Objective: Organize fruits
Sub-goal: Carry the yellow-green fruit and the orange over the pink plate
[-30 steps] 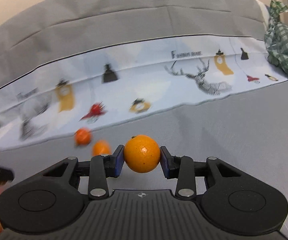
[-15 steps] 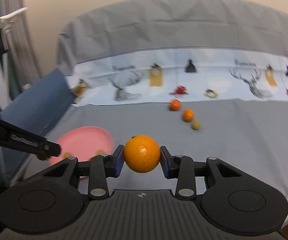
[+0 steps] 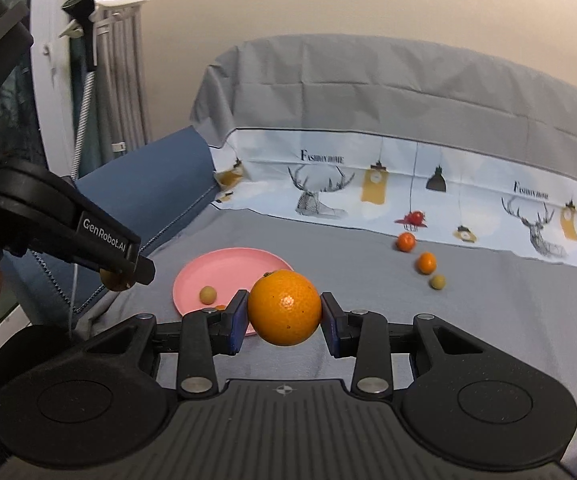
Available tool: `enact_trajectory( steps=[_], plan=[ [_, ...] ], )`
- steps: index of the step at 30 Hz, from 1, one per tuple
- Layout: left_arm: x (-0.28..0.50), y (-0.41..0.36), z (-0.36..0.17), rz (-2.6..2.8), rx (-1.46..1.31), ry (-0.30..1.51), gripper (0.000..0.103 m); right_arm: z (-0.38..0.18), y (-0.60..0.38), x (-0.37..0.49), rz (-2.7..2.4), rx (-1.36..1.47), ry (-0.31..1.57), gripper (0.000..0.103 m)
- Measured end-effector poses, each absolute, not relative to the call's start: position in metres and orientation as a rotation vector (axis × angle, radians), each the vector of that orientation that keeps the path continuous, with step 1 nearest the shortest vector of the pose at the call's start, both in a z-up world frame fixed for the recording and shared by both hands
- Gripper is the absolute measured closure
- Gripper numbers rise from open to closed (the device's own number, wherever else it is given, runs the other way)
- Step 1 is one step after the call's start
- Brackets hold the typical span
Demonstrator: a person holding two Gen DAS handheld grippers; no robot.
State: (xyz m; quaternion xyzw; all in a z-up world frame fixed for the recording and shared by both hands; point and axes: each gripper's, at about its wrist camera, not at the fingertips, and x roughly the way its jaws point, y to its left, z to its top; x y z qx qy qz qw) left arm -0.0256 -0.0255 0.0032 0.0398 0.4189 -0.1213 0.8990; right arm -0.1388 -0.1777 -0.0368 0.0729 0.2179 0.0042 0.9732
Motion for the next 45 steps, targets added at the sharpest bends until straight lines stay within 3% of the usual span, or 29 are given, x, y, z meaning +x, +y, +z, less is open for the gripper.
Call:
enact_trajectory(
  steps=[23,31,45],
  plan=[
    [-0.024,-0.009,-0.01,-0.22,0.093,0.886,0.073,-0.044,-0.176,-0.134,0.014,0.137,0.478,0.064],
    [0.007,-0.013,-0.036,-0.183,0.133,0.956,0.073,-0.065,-0.183,-0.074,0.046,0.207,0.683,0.064],
    [0.089,-0.035,-0.081,-0.138,0.197,1.065,0.073,-0.097,-0.194,0.022,0.094,0.316,0.8,0.064]
  ],
)
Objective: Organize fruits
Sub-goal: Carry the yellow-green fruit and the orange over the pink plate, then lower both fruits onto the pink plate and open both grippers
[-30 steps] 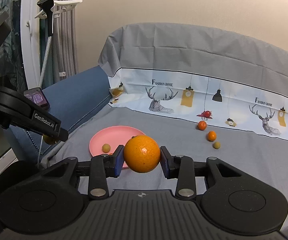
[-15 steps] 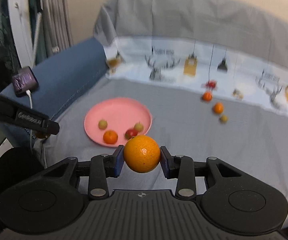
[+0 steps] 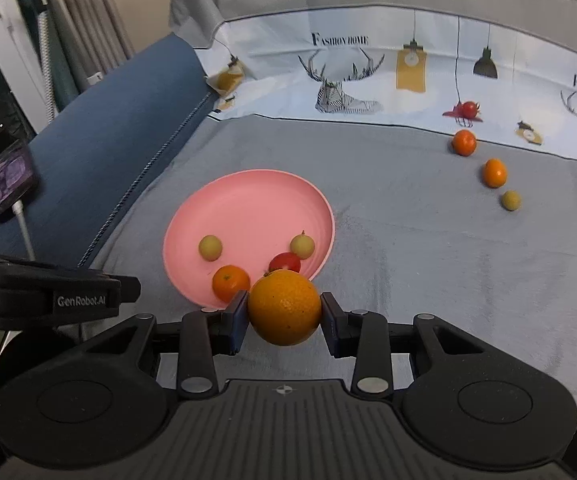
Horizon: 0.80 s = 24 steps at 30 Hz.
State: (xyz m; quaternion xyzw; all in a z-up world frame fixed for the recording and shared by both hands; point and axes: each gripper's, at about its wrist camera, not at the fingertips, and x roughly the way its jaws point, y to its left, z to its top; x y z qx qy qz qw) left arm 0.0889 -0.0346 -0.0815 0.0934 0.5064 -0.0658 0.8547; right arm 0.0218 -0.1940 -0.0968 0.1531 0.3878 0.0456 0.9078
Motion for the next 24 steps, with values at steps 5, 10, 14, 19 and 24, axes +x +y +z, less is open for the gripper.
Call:
enact_trajectory(
  steps=[5,10,14,19,24],
  plan=[
    [0.119,-0.047,-0.099,-0.136,0.206,1.099,0.073,-0.111,-0.199,0.048,0.085,0.314,0.813,0.064],
    [0.14,-0.06,-0.116,-0.143,0.214,1.127,0.073,-0.124,-0.205,0.072,0.085,0.332,0.833,0.064],
    [0.154,-0.064,-0.129,-0.144,0.228,1.145,0.073,-0.13,-0.207,0.087,0.09,0.339,0.829,0.064],
    [0.168,-0.063,-0.141,-0.133,0.237,1.162,0.073,-0.136,-0.209,0.103,0.097,0.359,0.832,0.064],
    [0.18,-0.066,-0.151,-0.14,0.254,1.171,0.073,-0.142,-0.212,0.117,0.097,0.377,0.839,0.064]
  ],
)
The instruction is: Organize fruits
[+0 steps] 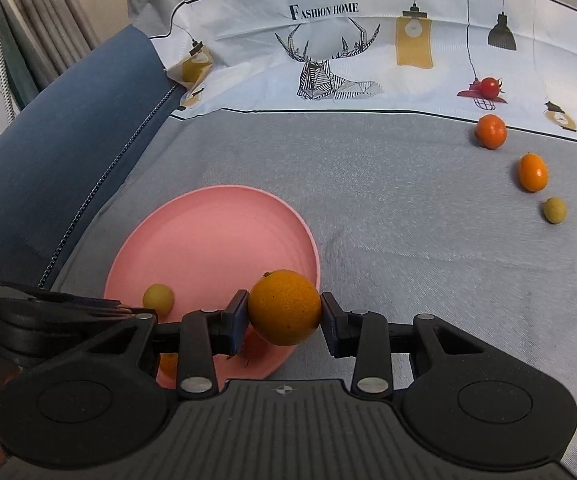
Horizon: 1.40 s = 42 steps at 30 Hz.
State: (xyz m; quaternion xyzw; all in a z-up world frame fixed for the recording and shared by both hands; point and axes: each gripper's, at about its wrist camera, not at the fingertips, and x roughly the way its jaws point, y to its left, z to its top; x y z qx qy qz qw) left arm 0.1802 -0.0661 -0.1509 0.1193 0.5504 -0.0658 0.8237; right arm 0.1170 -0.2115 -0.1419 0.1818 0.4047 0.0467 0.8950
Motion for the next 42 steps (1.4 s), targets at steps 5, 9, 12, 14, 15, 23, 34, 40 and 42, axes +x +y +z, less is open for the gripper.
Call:
enact_trajectory(
  steps=[5,9,12,14,15,23,34,40,42],
  plan=[
    [0.183,-0.07,-0.15,-0.167,0.286,1.135,0.059,-0.145,-0.213,0.126,0.108,0.394,0.843,0.064],
    [0.179,-0.068,-0.144,-0.133,0.316,1.074,0.011,-0.146,-0.217,0.13,0.101,0.437,0.838,0.061],
    [0.177,-0.06,-0.136,-0.123,0.307,1.059,0.002,-0.145,-0.224,0.126,0.128,0.483,0.828,0.05],
    [0.173,-0.053,-0.131,-0.12,0.284,1.071,0.0,-0.144,-0.227,0.118,0.129,0.477,0.819,0.042],
    [0.17,-0.049,-0.128,-0.115,0.276,1.073,0.0,-0.143,-0.228,0.113,0.116,0.468,0.82,0.041],
    [0.122,-0.026,-0.107,-0.084,0.237,1.126,0.0,-0.127,-0.218,0.041,0.055,0.415,0.859,0.028],
    [0.03,-0.014,-0.069,-0.112,0.229,1.067,0.0,-0.064,-0.182,-0.059,0.063,0.21,0.656,0.011],
    [-0.005,-0.008,-0.048,-0.11,0.214,0.989,0.0,-0.046,-0.17,-0.094,0.075,0.174,0.594,0.009],
    [-0.012,-0.007,-0.043,-0.112,0.206,0.975,0.0,-0.042,-0.169,-0.104,0.072,0.176,0.577,0.008]
  ],
)
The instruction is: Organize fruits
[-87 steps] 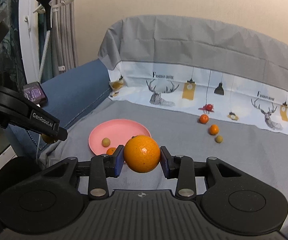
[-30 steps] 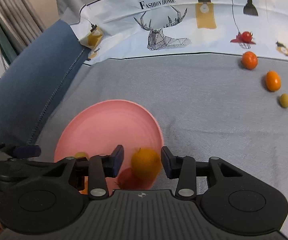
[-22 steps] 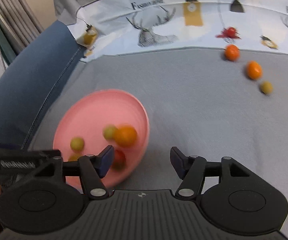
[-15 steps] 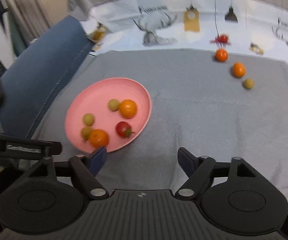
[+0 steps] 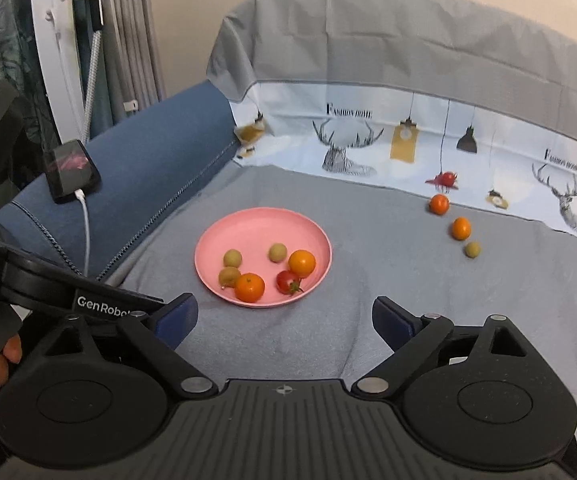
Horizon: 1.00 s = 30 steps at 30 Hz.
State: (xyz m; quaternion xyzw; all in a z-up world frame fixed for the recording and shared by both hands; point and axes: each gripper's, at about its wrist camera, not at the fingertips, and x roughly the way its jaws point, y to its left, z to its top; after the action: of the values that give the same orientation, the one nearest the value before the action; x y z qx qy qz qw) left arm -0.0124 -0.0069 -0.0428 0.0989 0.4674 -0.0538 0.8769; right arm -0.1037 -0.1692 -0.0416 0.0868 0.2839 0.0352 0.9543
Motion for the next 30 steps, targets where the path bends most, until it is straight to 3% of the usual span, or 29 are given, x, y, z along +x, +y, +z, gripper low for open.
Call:
enact_trajectory(
  steps=[30],
  plan=[
    [-0.056,0.01,-0.015,-0.104,0.181,0.872,0.0,-0.023,-0.162,-0.15,0.067,0.169,0.491,0.007]
  ],
)
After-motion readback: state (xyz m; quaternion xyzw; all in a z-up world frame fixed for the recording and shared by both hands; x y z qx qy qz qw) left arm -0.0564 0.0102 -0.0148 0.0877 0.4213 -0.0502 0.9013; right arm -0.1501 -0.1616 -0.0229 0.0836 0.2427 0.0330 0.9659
